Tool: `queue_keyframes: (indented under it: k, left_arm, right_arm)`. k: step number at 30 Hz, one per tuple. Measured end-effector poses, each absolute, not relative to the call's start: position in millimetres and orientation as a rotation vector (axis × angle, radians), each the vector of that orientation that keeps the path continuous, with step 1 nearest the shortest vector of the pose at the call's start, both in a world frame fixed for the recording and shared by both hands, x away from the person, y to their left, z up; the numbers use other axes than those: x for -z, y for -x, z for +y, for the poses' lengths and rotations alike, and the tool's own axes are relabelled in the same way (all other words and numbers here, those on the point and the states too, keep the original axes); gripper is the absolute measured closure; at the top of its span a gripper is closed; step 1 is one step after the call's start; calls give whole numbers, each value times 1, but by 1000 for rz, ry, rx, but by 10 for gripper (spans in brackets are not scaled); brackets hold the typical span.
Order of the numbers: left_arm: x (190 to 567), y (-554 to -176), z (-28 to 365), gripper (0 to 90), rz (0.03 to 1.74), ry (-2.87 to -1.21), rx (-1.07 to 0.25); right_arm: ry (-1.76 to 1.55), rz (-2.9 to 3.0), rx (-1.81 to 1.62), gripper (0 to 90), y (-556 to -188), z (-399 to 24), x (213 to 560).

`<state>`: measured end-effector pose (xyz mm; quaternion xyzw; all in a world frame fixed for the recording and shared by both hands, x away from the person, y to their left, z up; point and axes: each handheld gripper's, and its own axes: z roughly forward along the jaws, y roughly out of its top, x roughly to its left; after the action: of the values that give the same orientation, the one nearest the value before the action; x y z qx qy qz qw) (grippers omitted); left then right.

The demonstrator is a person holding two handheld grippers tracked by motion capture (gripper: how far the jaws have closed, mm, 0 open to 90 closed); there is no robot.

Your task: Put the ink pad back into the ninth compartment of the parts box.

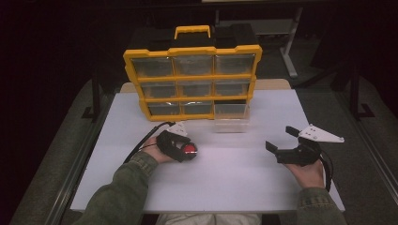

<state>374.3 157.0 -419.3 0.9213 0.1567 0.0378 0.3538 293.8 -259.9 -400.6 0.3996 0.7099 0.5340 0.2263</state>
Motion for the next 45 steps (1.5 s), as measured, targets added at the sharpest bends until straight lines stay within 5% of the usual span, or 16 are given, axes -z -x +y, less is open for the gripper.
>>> queue_keyframes:
  k: [45]
  left_arm:
    - [352,-403,145,300,389,-2341,-64]
  right_arm:
    - [-1107,1953,-1466,0,-293,-262,400]
